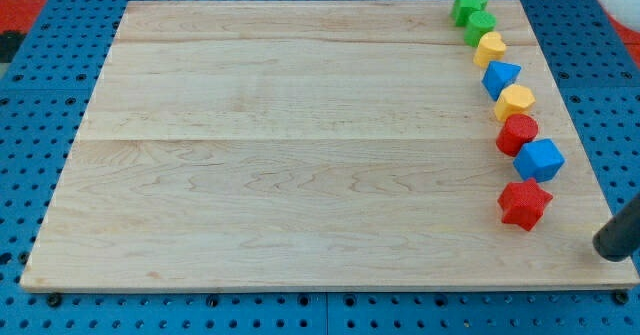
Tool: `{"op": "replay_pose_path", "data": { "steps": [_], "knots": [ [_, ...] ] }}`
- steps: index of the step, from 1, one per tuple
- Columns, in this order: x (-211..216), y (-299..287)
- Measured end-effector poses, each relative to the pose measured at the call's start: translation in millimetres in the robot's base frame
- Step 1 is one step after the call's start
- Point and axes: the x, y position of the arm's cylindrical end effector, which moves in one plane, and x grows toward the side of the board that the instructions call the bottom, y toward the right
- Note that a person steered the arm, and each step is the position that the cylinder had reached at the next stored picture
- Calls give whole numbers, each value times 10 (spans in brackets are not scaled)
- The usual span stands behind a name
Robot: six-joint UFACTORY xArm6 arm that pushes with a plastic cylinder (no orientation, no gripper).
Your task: Slightly move the red star a bit to the left
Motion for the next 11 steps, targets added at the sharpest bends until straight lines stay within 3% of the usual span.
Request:
{"op": "replay_pose_path", "data": {
  "steps": [5, 7, 8, 9, 11],
  "knots": [
    [0, -126],
    [-429, -46],
    [-429, -105],
    [-429, -641],
    [-429, -674]
  ]
}}
